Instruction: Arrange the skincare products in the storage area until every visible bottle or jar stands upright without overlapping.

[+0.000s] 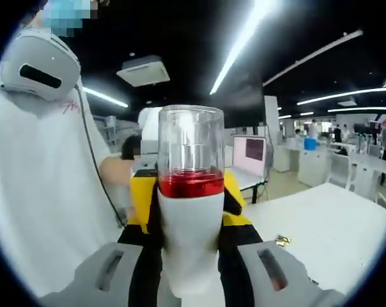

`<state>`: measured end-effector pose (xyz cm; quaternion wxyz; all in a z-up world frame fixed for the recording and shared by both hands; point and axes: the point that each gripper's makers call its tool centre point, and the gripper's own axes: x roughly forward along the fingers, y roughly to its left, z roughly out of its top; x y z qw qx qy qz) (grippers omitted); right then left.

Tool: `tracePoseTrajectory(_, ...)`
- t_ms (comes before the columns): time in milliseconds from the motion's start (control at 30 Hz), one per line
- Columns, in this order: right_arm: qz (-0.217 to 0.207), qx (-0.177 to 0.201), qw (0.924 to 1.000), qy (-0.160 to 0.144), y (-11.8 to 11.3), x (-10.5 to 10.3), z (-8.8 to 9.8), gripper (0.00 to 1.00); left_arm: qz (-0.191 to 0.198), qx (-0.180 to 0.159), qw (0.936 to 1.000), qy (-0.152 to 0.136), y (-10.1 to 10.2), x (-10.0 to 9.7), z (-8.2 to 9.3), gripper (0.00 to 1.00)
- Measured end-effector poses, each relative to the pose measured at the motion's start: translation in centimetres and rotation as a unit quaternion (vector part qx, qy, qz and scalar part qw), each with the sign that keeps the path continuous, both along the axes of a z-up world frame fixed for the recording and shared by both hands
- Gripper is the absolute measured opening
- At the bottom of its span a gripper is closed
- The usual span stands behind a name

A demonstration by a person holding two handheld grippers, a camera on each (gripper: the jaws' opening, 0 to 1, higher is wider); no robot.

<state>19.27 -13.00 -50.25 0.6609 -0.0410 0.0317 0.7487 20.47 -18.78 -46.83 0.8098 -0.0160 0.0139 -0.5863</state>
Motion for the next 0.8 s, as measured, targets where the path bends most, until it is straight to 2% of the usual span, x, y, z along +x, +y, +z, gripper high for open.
tracePoseTrajectory(67,0.008,0.003,1.0000,-0.002,-0.3,-0.5,0.0,0.32,-0.017,0.001,0.9998,-0.007,-0.3,-0.4,0.0,0.24)
tracePoseTrajectory(133,0.013,0.009,0.9999,0.005,-0.6,-0.8,0.1,0.31,-0.041,-0.009,0.9991,-0.001,-0.6,-0.5,0.0,0.24)
tracePoseTrajectory(300,-0.003,0.025,0.9996,0.009,-1.4,-0.9,0.2,0.31,-0.058,-0.023,0.9980,0.001,-1.1,-0.1,-0.3,0.24)
tracePoseTrajectory(533,-0.041,0.023,0.9989,0.000,-3.1,-0.6,-1.0,0.31,-0.072,0.017,0.9972,0.003,-3.5,-0.4,-1.7,0.25)
tracePoseTrajectory(667,-0.062,-0.007,0.9977,-0.026,-3.9,-0.2,-2.4,0.31,-0.074,0.066,0.9950,-0.011,-4.5,-0.5,-3.2,0.25)
tracePoseTrajectory(800,-0.068,-0.019,0.9972,-0.025,-4.3,-0.2,-3.7,0.32,-0.087,0.075,0.9934,-0.004,-5.1,-0.5,-4.0,0.25)
